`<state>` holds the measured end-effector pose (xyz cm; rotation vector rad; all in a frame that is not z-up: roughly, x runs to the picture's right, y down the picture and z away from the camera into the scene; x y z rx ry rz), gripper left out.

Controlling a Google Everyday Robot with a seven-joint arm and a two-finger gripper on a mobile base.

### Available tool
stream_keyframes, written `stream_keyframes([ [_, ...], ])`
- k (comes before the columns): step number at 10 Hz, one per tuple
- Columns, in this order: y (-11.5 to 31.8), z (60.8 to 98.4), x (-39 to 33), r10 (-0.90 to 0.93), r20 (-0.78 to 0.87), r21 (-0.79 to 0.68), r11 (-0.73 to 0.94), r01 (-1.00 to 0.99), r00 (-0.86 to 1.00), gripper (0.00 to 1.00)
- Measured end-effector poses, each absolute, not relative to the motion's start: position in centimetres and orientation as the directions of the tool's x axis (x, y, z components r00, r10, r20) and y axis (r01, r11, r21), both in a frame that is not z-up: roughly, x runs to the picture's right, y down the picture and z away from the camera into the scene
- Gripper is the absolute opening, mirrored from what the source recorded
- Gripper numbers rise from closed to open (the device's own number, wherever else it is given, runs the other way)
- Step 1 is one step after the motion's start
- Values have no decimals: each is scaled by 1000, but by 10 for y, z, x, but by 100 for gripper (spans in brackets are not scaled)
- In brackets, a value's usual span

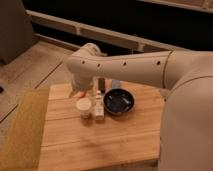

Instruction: Wipe the white sponge on the table

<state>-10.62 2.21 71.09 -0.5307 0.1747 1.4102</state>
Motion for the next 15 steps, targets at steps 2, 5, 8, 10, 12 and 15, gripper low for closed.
stream_keyframes([
  [2, 24, 716, -81, 893, -414, -194, 103, -976, 176, 65],
  [5, 32, 724, -53, 884, -437, -85, 141, -986, 164, 65],
  [8, 30, 725, -53, 887, -435, -85, 132, -988, 156, 65],
  [10, 6, 729, -48, 916, -387, -72, 82, -994, 104, 65],
  [12, -10, 732, -50, 938, -329, -84, 90, -992, 113, 65],
  [15, -13, 759, -11, 943, -324, -61, 56, -997, 73, 65],
])
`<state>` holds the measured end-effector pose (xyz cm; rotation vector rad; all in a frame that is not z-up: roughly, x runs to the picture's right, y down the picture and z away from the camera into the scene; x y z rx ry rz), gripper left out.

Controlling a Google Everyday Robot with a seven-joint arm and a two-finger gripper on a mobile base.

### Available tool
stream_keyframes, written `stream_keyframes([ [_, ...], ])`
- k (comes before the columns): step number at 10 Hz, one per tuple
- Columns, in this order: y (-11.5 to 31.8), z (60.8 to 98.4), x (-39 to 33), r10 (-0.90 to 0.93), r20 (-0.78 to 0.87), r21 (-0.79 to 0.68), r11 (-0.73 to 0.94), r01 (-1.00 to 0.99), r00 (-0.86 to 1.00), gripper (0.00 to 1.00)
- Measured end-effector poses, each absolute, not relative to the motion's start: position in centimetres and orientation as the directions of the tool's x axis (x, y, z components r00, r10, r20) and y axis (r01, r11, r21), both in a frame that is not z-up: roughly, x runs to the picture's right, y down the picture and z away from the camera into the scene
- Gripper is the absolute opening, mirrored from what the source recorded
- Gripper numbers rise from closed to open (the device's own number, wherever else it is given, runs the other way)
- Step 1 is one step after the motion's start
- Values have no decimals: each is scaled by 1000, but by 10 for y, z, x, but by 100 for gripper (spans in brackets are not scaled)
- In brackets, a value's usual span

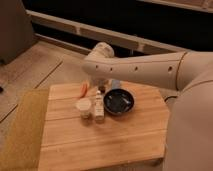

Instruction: Wipe the white sponge on the table

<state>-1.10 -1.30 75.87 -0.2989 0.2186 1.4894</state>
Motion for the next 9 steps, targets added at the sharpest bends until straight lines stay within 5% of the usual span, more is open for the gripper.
stream_keyframes([
  [9, -52, 882, 83, 925, -359, -189, 62, -980, 127, 65],
])
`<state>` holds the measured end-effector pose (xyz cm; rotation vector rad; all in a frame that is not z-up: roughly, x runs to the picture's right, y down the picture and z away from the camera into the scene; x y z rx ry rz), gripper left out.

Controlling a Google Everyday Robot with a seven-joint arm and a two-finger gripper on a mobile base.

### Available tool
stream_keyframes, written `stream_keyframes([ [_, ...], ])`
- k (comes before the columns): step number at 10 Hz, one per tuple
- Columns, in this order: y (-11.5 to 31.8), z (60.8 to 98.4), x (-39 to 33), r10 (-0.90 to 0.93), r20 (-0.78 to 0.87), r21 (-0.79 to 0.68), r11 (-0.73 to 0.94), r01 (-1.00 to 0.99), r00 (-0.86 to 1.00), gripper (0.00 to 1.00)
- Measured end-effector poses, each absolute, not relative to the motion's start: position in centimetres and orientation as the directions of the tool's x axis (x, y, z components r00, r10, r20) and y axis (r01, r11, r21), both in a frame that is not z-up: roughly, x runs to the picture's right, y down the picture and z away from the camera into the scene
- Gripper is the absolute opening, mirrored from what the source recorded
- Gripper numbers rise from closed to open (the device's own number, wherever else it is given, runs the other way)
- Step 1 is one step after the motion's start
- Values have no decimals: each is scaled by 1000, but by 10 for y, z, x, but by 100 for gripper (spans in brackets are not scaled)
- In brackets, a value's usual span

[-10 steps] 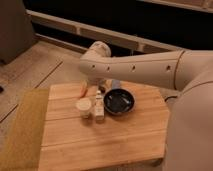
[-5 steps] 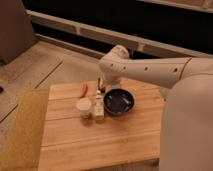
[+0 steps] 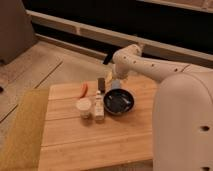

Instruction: Wipe the white sponge on the table

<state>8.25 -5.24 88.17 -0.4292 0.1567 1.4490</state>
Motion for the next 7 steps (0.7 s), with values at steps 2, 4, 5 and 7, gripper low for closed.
stream_keyframes([
  [2, -56, 888, 89, 923, -359, -208, 69, -976, 141, 65],
  [4, -56, 889, 90, 922, -360, -206, 70, -976, 142, 65],
  [5, -57, 890, 92, 925, -356, -197, 66, -978, 134, 65],
  [7, -67, 899, 101, 937, -332, -166, 58, -984, 112, 65],
])
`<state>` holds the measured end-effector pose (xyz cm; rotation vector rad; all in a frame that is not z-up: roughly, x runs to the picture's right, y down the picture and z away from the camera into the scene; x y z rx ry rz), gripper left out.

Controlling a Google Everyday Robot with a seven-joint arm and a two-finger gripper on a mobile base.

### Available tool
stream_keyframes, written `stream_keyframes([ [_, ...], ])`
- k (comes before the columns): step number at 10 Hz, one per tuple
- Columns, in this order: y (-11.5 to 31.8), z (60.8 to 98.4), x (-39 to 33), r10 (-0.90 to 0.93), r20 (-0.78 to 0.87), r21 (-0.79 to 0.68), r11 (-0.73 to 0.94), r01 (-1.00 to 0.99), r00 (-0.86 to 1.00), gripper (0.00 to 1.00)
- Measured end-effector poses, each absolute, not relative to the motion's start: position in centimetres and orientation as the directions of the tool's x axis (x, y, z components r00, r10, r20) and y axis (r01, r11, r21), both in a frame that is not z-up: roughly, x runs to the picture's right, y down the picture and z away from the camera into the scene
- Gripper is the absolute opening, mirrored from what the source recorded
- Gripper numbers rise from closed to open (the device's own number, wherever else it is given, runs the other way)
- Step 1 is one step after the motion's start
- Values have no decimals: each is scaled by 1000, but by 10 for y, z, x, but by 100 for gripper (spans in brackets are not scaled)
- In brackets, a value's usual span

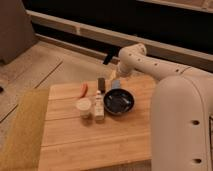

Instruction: Wipe the white sponge on the table

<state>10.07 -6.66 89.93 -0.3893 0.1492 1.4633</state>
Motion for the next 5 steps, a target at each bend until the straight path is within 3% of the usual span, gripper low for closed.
stream_keyframes([
  [5, -69, 952, 112, 950, -308, -194, -9, -981, 52, 65],
])
